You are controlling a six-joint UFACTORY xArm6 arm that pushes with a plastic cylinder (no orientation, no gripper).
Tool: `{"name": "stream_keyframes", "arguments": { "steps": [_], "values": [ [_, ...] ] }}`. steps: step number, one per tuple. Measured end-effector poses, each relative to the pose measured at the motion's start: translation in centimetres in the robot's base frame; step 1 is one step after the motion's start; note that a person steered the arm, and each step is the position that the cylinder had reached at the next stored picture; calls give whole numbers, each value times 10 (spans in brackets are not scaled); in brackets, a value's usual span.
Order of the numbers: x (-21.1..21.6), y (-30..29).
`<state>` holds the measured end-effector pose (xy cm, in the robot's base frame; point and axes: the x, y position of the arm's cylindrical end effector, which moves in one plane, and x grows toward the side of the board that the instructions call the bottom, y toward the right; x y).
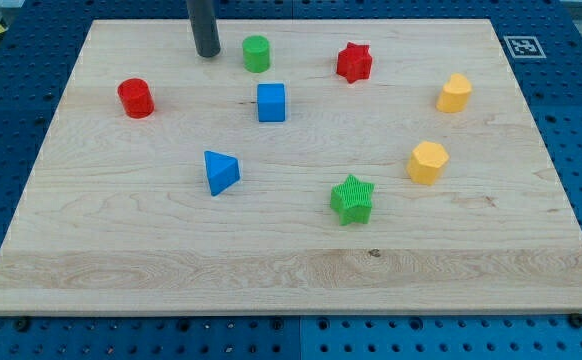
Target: Point arm at the top left of blue triangle
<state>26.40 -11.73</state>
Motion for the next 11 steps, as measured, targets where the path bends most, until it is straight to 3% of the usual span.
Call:
{"name": "stream_keyframes", "arguments": {
  "steps": [5, 8, 11],
  "values": [
    [80, 16],
    [161, 18],
    [185, -27]
  ]
}}
